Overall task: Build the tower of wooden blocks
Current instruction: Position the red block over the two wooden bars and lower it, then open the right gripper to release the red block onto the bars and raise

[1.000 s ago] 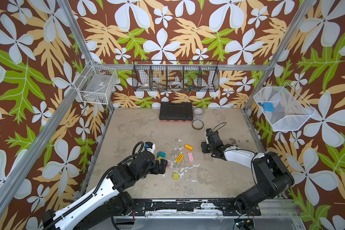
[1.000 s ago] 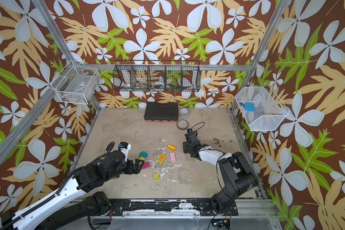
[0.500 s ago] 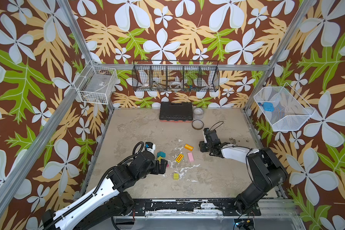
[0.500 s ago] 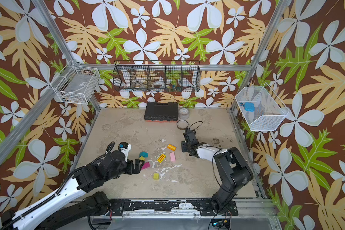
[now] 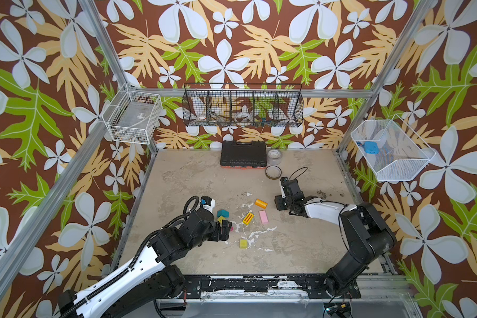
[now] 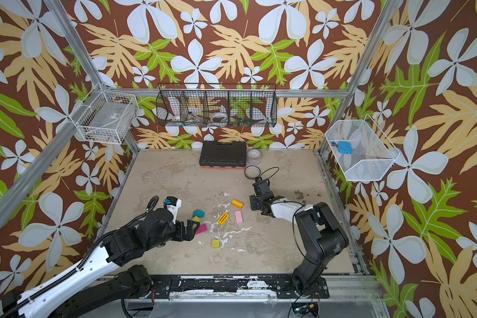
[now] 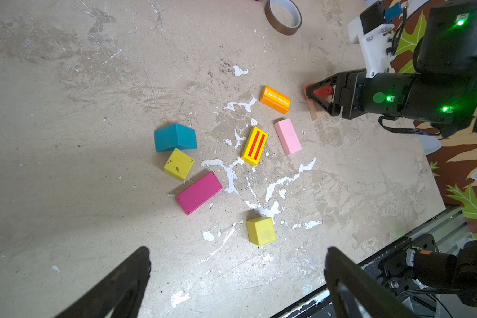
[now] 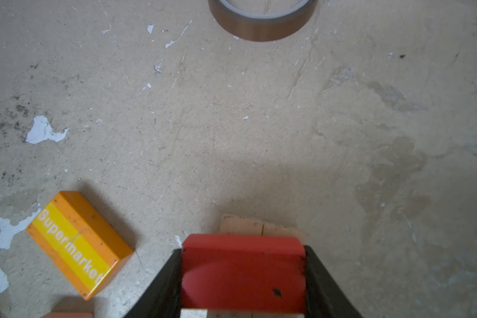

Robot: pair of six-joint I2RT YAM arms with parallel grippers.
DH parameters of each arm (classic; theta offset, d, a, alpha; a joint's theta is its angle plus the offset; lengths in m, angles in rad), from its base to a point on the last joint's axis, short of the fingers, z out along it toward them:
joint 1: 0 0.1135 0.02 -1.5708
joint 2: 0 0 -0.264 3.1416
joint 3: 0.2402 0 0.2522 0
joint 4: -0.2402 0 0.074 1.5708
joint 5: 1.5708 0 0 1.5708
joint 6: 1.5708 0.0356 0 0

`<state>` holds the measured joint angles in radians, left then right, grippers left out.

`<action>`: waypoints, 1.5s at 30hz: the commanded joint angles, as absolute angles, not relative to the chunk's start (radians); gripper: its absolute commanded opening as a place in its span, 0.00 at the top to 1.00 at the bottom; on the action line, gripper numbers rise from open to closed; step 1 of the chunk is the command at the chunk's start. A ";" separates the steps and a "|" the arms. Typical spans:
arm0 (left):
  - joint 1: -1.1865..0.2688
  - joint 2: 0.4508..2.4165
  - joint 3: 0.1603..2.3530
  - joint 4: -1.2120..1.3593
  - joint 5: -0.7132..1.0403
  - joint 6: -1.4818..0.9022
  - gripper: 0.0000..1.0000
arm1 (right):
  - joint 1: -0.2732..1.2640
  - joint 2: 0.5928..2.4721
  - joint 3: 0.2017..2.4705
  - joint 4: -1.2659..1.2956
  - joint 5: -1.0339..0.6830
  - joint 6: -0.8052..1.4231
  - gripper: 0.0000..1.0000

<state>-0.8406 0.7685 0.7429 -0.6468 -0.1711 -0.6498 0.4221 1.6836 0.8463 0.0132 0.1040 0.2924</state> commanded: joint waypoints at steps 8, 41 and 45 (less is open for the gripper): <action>-0.840 0.768 0.741 -0.635 -0.173 -0.647 0.00 | 0.420 1.657 0.828 0.018 0.125 0.310 0.49; -0.840 0.770 0.739 -0.633 -0.173 -0.647 0.00 | 0.419 1.666 0.833 0.005 0.150 0.321 0.30; -0.840 0.772 0.739 -0.634 -0.173 -0.647 0.00 | 0.419 1.667 0.833 0.005 0.146 0.321 0.30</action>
